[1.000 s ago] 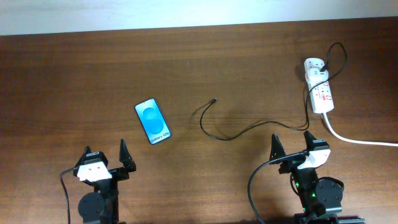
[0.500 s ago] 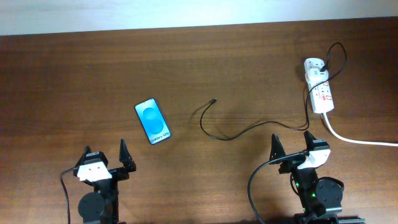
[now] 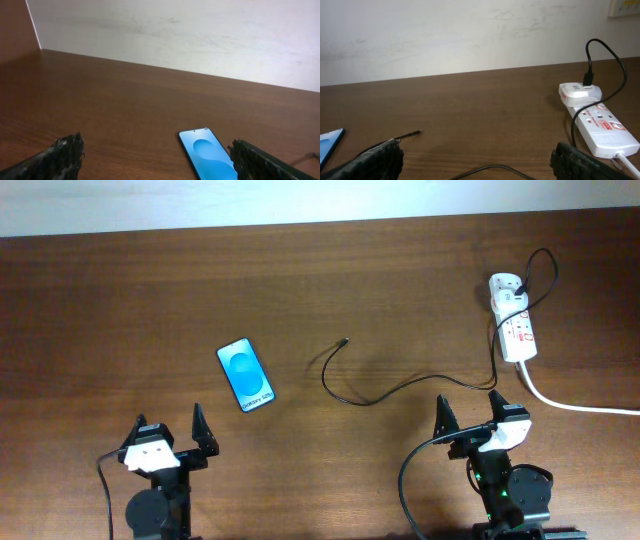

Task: Plug charger to phone and switch on socket

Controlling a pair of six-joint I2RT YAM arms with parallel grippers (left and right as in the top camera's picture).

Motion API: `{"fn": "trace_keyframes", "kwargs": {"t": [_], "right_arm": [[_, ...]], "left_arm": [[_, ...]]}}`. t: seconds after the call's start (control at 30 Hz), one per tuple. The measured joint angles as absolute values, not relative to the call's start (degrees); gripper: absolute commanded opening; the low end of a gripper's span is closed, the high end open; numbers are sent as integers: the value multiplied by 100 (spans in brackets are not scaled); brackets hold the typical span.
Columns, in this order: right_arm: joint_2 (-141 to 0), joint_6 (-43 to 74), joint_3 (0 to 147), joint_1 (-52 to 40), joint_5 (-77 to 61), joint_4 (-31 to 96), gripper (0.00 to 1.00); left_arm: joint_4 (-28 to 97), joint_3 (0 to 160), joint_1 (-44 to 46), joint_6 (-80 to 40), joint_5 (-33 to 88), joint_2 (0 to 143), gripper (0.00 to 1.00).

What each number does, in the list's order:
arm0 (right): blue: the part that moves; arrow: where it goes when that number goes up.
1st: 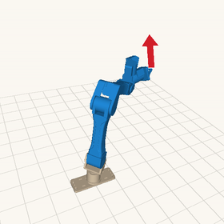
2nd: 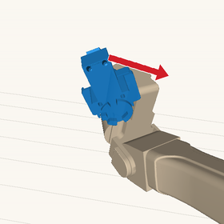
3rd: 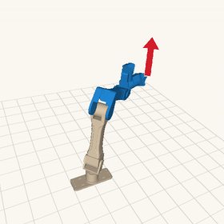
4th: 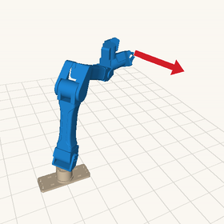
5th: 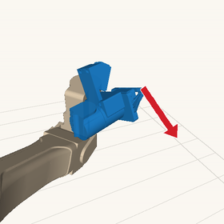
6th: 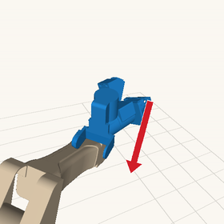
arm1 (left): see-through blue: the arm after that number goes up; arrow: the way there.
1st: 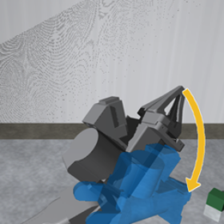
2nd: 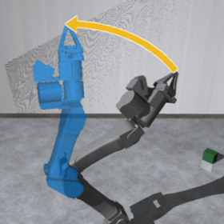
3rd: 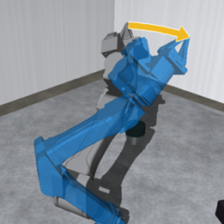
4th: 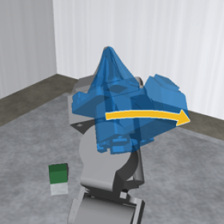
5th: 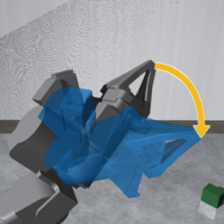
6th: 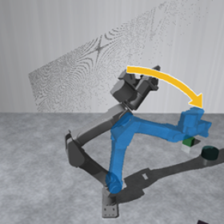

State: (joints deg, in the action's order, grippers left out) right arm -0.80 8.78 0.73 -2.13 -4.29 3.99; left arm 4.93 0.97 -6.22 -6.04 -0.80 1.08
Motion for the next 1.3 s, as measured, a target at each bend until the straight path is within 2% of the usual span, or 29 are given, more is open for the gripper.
{"fn": "trace_keyframes", "kwargs": {"t": [0.1, 0.2, 0.37, 0.57, 0.67, 0.77, 0.97, 1.13, 1.3], "right_arm": [[-80, 882, 73, -213, -429, 399, 99], [-80, 884, 73, -213, -429, 399, 99], [-80, 880, 73, -213, -427, 401, 99], [-91, 882, 73, -215, -427, 401, 99], [-89, 884, 73, -215, -427, 401, 99], [-91, 880, 73, -215, -425, 401, 98], [-91, 884, 73, -215, -427, 401, 99], [-91, 888, 73, -213, -427, 401, 99], [-91, 882, 73, -215, -427, 401, 99]], "left_arm": [[86, 69, -622, -604, 78, 121, 99], [-377, 64, -622, -607, 810, 128, 99], [-99, 534, -622, -602, 1350, 628, 99], [648, 2296, -622, -519, 1463, 2689, 99], [1544, 3693, -521, -510, 1470, 4327, 99], [2178, 4775, -62, -499, 1175, 5572, 99], [3135, 6464, 1586, -495, -513, 7745, 99], [2884, 6598, 1907, -493, -845, 8705, 99], [2773, 6598, 1907, -493, -908, 9000, 99]]}}
